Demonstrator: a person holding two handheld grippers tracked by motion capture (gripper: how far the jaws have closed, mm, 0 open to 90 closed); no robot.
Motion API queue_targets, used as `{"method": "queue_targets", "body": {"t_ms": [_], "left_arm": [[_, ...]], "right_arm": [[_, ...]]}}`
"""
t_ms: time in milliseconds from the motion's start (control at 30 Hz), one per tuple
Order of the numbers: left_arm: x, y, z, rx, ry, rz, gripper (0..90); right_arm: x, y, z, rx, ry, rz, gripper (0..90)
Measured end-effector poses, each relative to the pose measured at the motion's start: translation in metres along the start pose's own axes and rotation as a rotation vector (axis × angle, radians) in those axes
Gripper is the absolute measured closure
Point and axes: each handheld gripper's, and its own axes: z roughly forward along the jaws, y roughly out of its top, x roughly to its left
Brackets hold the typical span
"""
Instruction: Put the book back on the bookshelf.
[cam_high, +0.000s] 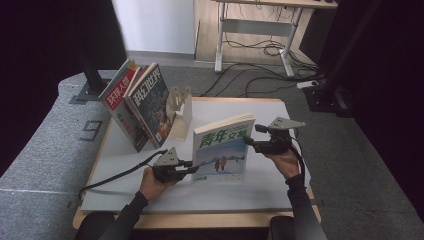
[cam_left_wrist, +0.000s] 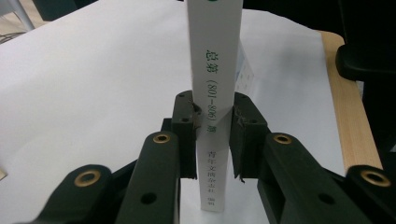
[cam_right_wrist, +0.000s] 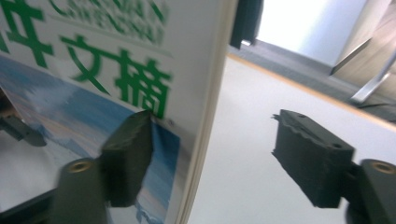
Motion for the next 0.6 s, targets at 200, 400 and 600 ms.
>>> {"method": "queue_targets", "body": {"t_ms": [200, 400, 600], "left_arm": [[0.001, -0.002, -0.002, -0.008, -0.019, 0.009, 74.5], [0.001, -0.003, -0.003, -0.009, -0.023, 0.013, 74.4], [0.000, -0.002, -0.003, -0.005, -0.009, 0.003, 74.1]], "right_arm": [[-0.004, -0.010, 0.011, 0.021, 0.097, 0.014, 21.2], [0.003, -0.011, 0.017, 0.027, 0.190, -0.029, 36.6], [0.010, -0.009, 0.015, 0.027, 0.198, -0.057, 48.0]]}}
